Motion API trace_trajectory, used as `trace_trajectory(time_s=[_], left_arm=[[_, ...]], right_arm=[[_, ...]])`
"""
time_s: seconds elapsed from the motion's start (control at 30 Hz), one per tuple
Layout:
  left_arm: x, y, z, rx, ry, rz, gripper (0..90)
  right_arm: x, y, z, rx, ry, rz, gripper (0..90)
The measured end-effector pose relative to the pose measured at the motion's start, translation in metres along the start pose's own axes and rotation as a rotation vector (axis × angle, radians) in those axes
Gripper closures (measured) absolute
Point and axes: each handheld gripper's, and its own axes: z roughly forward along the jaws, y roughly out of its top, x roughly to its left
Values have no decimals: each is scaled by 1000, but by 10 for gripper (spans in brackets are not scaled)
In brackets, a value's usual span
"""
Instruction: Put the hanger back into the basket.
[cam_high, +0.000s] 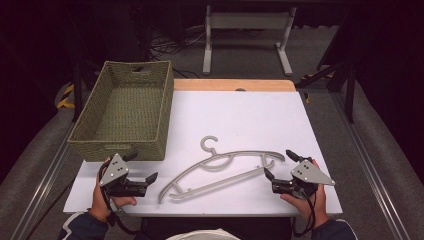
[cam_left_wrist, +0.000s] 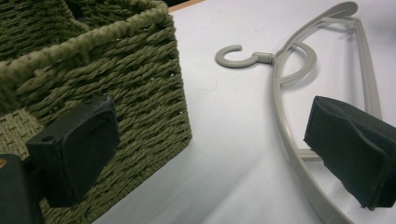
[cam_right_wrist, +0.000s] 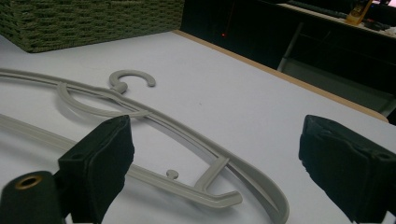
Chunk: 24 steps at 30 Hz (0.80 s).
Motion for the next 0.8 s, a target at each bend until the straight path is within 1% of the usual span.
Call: trace_trajectory(time_s=[0.1, 0.13, 0.17, 0.2, 0.23, 0.27, 0.3, 0.4, 0.43, 0.47, 0.5, 0.53, 0.57, 0.6, 0.63, 0.67, 0.7, 0.73, 0.77, 0.8], left_arm=[[-3, 1, 1, -8, -13, 6, 58], [-4, 1, 2, -7, -35, 6, 83], [-4, 2, 3, -1, -52, 10, 86], [-6, 3, 4, 10, -52, 18, 86], [-6, 3, 5, 15, -60, 27, 99], [-6, 4, 6, 19, -66, 21, 99], [-7, 5, 7, 20, -89, 2, 102], [-8, 7, 13, 41, -131, -5, 129], [-11, 9, 17, 62, -157, -6, 142], [-13, 10, 20, 77, -156, 8, 160], [-16, 11, 24, 99, -170, 7, 163], [-16, 11, 24, 99, -170, 7, 183], [-19, 12, 29, 129, -188, 5, 183], [-21, 13, 33, 144, -200, 8, 203], [-23, 14, 38, 172, -200, 8, 222], [-25, 16, 47, 223, -222, 8, 250], [-27, 16, 52, 239, -226, 6, 273], [-28, 17, 57, 269, -218, 20, 301], [-28, 17, 57, 269, -218, 20, 313], [-30, 19, 63, 286, -246, 30, 313]], right_arm=[[0, -1, 1, 7, 9, -3, 110], [1, -1, 2, 18, 17, -11, 112], [2, -1, 3, 22, 16, -18, 116], [2, -1, 3, 22, 16, -18, 116], [3, -1, 3, 35, 16, -28, 120], [3, -1, 3, 35, 16, -28, 120], [3, -1, 4, 35, 19, -27, 122], [2, -1, 7, 52, 23, -27, 133], [2, -1, 8, 54, 26, -26, 135], [1, -1, 10, 61, 30, -24, 137], [1, -1, 12, 68, 33, -21, 138], [2, -1, 14, 74, 33, -25, 140], [2, -1, 14, 74, 33, -25, 140], [2, -1, 15, 85, 38, -29, 142], [3, -2, 16, 94, 41, -32, 143], [4, -2, 17, 101, 45, -36, 144], [5, -2, 17, 106, 45, -43, 146], [4, -2, 18, 109, 50, -43, 147], [4, -2, 18, 110, 52, -42, 148], [4, -2, 18, 110, 52, -42, 148]])
